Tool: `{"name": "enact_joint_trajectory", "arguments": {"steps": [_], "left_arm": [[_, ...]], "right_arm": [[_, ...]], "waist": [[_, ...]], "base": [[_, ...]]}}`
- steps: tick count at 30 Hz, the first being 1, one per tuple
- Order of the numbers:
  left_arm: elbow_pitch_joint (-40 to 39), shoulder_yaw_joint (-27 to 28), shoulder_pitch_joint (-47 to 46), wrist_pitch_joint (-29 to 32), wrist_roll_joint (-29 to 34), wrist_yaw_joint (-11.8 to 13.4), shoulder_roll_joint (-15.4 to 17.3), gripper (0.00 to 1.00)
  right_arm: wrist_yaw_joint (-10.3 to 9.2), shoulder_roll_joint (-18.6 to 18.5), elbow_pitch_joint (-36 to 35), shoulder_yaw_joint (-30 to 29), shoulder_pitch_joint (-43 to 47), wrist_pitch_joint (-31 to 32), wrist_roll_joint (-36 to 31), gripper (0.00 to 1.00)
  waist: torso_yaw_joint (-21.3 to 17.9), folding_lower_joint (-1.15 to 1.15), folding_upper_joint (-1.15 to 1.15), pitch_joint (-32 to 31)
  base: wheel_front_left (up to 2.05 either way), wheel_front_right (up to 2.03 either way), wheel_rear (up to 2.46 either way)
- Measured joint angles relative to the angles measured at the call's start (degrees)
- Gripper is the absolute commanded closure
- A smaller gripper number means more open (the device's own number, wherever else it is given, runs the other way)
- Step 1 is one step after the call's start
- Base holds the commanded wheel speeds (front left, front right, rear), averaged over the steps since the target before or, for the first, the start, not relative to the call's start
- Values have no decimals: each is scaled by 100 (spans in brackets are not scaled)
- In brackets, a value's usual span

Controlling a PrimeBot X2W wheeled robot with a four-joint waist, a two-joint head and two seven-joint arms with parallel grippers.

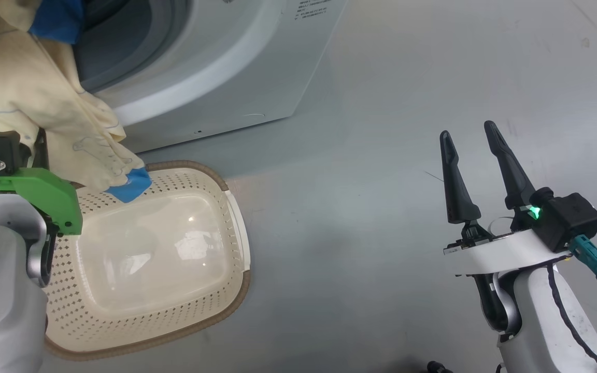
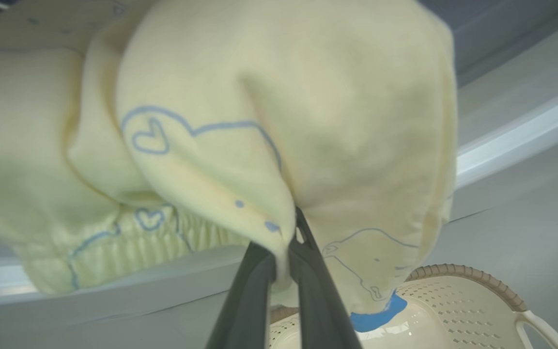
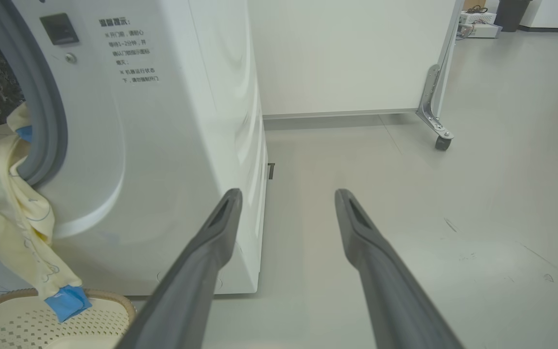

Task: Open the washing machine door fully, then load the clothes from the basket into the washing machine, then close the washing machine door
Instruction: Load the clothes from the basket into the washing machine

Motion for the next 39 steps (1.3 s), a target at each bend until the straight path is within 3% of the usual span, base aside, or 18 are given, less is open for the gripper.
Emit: {"name": "enact_joint_trajectory", "arguments": {"steps": [9,17,24,39], "left_arm": [[-437,-272,5,415,-27,-183,157,100],[-1206,-387,-34,880,-70,-254,599,100],[-1807,-333,-652,1240,-88,-255,1115,100],[-1432,55,-1485,2662,-940,-257,1392,100]], "right_arm": [[-41,1,22,-53,12,-1,0,0],[-41,0,35,-34,96,-1,0,0],[-41,1,42,108,97,0,7,0],[-41,2,-46,424,80,-1,358,0]], "waist": [[178,0,0,-170],[270,0,0,-306],[240,0,0,-375],[-186,0,0,-170]], "base": [[0,0,0],[0,0,0],[0,0,0],[0,0,0]]}}
